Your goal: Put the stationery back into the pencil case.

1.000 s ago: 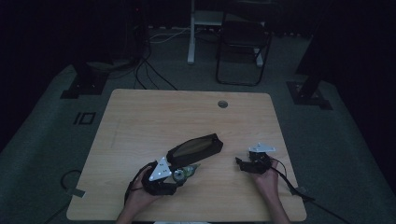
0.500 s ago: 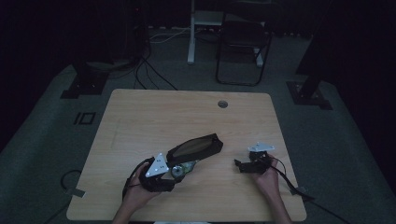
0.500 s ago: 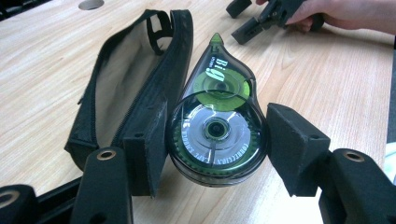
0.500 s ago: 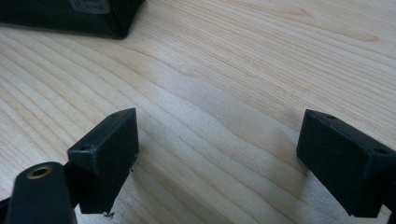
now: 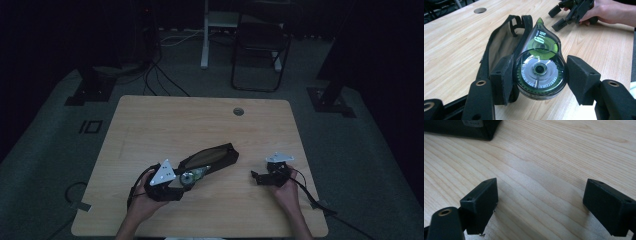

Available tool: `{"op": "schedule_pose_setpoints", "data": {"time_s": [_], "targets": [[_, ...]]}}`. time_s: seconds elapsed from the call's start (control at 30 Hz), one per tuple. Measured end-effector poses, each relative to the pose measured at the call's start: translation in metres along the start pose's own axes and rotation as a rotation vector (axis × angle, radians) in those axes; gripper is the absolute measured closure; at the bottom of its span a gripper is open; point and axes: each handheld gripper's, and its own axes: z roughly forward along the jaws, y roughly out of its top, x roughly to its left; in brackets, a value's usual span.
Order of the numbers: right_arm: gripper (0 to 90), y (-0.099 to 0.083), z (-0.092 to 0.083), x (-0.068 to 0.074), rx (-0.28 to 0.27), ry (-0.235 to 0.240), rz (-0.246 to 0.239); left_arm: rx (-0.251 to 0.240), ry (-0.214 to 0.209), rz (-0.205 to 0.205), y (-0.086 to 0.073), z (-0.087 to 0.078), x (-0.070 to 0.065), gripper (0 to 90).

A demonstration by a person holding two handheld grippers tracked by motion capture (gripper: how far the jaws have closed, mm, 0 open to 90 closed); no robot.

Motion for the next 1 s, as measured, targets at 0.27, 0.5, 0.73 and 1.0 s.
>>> {"op": "schedule_pose_setpoints", "data": {"time_s": [0.27, 0.5, 0.73, 1.0], "targets": [[12.6, 0.000, 0.000, 0.000, 0.000, 0.002, -0.001, -0.012, 0.000, 0.009, 0.004, -0.005, 0.002, 41.5], [12.6, 0.000, 0.000, -0.001, -0.001, 0.002, -0.005, -0.022, -0.002, 0.013, 0.007, -0.007, 0.003, 41.4], [12.6, 0.001, 0.001, -0.001, 0.000, 0.004, -0.007, -0.025, -0.004, 0.027, 0.011, -0.009, 0.004, 41.4], [12.6, 0.001, 0.001, -0.001, 0.000, 0.004, -0.007, -0.035, -0.003, 0.028, 0.016, -0.008, 0.007, 41.5]]}}
